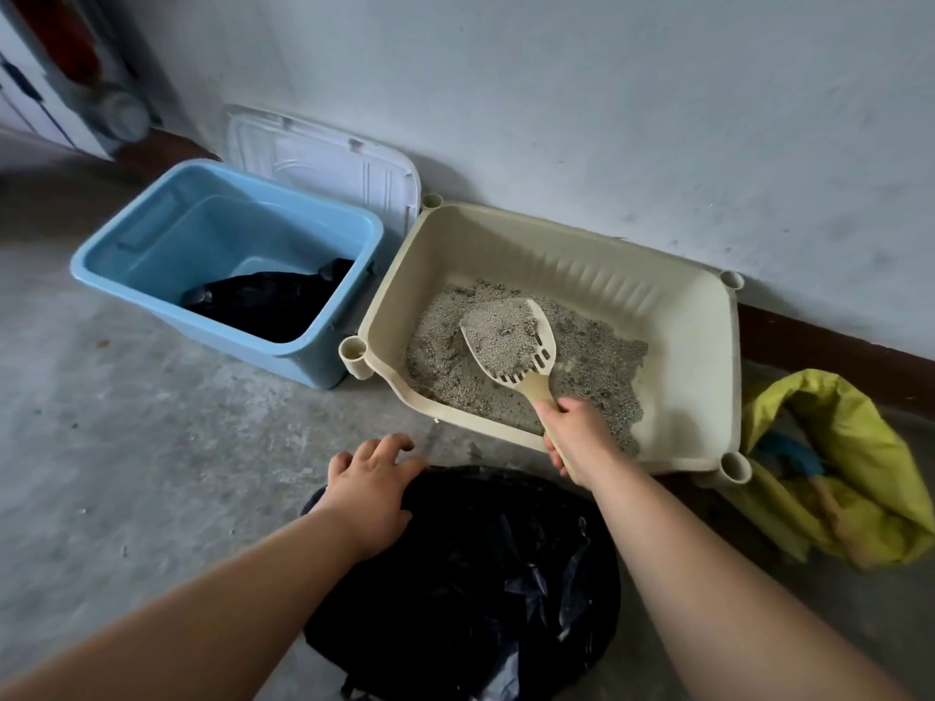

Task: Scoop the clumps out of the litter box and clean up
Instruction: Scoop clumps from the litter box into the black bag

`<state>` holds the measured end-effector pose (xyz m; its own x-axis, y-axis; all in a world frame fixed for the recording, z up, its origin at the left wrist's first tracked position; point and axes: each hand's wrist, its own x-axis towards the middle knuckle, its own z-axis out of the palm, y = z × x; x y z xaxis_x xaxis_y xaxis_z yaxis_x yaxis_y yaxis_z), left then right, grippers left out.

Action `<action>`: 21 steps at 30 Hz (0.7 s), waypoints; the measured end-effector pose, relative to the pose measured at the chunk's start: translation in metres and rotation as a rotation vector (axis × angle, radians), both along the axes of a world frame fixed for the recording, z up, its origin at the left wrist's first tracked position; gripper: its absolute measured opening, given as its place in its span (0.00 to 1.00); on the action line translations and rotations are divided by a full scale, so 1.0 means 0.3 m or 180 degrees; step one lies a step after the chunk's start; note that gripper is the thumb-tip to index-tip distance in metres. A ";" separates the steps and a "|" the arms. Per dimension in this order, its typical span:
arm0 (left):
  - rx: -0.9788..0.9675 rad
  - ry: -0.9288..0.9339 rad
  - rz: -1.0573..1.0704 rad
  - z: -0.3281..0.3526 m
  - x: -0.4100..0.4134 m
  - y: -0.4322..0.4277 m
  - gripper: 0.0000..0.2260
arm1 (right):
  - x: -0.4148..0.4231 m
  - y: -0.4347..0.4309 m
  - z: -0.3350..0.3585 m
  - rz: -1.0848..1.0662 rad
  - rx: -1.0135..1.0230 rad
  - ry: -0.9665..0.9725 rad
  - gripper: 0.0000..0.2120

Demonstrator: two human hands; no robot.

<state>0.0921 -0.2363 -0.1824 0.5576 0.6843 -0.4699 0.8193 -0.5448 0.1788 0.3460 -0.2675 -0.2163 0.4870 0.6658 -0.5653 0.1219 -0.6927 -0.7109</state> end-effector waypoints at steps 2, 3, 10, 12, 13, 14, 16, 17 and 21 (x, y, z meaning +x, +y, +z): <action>-0.0015 0.0011 -0.0014 0.000 0.006 -0.002 0.27 | -0.007 -0.003 0.012 0.0037 0.0091 0.0025 0.11; -0.0036 -0.0002 -0.0017 0.001 0.010 -0.002 0.27 | -0.008 -0.004 0.021 0.0081 0.0119 0.0012 0.11; -0.0096 -0.0140 0.0091 0.005 0.017 -0.015 0.26 | 0.030 0.023 0.061 -0.0097 0.0194 0.0150 0.09; -0.0138 -0.0135 0.0152 0.004 0.011 -0.016 0.28 | 0.039 0.023 0.069 -0.0115 0.0180 0.0170 0.08; -0.0158 -0.0114 0.0165 0.003 0.007 -0.016 0.29 | 0.042 0.020 0.072 -0.0087 0.0165 0.0142 0.09; -0.0171 -0.0078 0.0162 0.002 0.004 -0.017 0.31 | 0.046 0.016 0.073 -0.0090 0.0161 0.0137 0.09; -0.0175 -0.0010 0.0147 0.001 0.001 -0.017 0.33 | 0.049 0.009 0.077 -0.0121 0.0139 0.0179 0.09; -0.0168 0.0006 0.0142 0.000 0.001 -0.017 0.34 | 0.049 0.007 0.077 -0.0058 0.0092 0.0149 0.10; -0.0145 0.0056 0.0193 0.005 -0.007 -0.018 0.35 | 0.044 -0.002 0.070 -0.0054 -0.0053 0.0055 0.10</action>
